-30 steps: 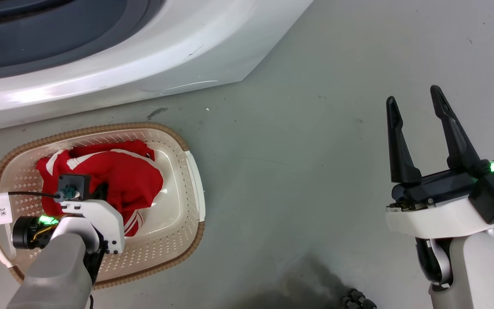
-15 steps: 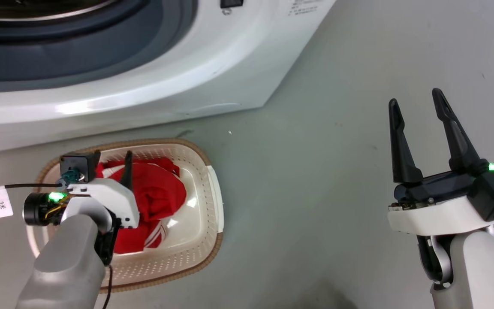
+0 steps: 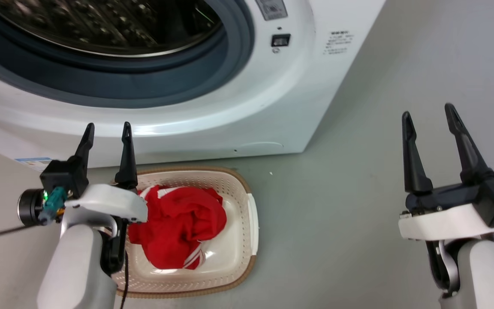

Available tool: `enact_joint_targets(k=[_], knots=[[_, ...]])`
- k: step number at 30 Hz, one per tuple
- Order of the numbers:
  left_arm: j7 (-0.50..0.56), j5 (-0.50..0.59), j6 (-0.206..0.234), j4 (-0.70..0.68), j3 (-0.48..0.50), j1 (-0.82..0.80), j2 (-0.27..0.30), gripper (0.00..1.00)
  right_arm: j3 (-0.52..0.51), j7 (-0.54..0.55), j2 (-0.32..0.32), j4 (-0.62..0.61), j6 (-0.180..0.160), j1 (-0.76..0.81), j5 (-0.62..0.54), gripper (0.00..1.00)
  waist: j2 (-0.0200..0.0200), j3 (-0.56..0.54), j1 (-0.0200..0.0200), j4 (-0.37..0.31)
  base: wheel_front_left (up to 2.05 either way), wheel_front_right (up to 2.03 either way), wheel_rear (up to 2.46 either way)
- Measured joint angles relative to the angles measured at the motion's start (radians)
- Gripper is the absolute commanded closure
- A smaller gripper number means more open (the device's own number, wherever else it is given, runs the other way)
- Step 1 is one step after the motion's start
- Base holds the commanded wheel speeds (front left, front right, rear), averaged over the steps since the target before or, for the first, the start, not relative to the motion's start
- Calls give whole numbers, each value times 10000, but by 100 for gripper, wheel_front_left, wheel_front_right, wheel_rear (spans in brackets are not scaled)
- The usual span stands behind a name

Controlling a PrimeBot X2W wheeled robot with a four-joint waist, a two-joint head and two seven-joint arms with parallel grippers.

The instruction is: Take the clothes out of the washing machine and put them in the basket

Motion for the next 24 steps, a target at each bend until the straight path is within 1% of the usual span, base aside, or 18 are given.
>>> enact_joint_targets(k=[2, 5, 10, 15, 18, 24], knots=[[0, 180, -111, -675, 343, 373, -295, 0, -63, 0, -2, 17, 0, 173, -25, 0, 1, -239, 0, 176, 0, 0, 0], [0, 627, -293, -1423, 642, 936, -577, 0, -165, 0, -2, 84, -2, 407, -42, 0, 0, -600, 0, 429, 0, 0, 0], [2, 1221, -552, -2270, 802, 1793, -993, 0, -255, 0, -2, 140, 0, 754, -75, 0, 0, -1191, -1, 798, 0, 0, 0], [2, 1720, -600, -2784, 773, 2608, -1225, 0, -255, 0, -2, 211, -2, 1124, -63, 0, 0, -1785, -1, 1025, 0, 0, 0], [0, 1839, -550, -2993, 786, 3022, -1335, 0, -207, 0, -2, 255, 0, 1395, -44, 0, 0, -2126, -2, 1088, 0, 0, 0], [0, 2111, -491, -3026, 788, 3852, -1446, 0, -96, 0, -2, 316, 0, 1872, 48, 0, 0, -2786, -2, 1073, 0, 0, 0]])
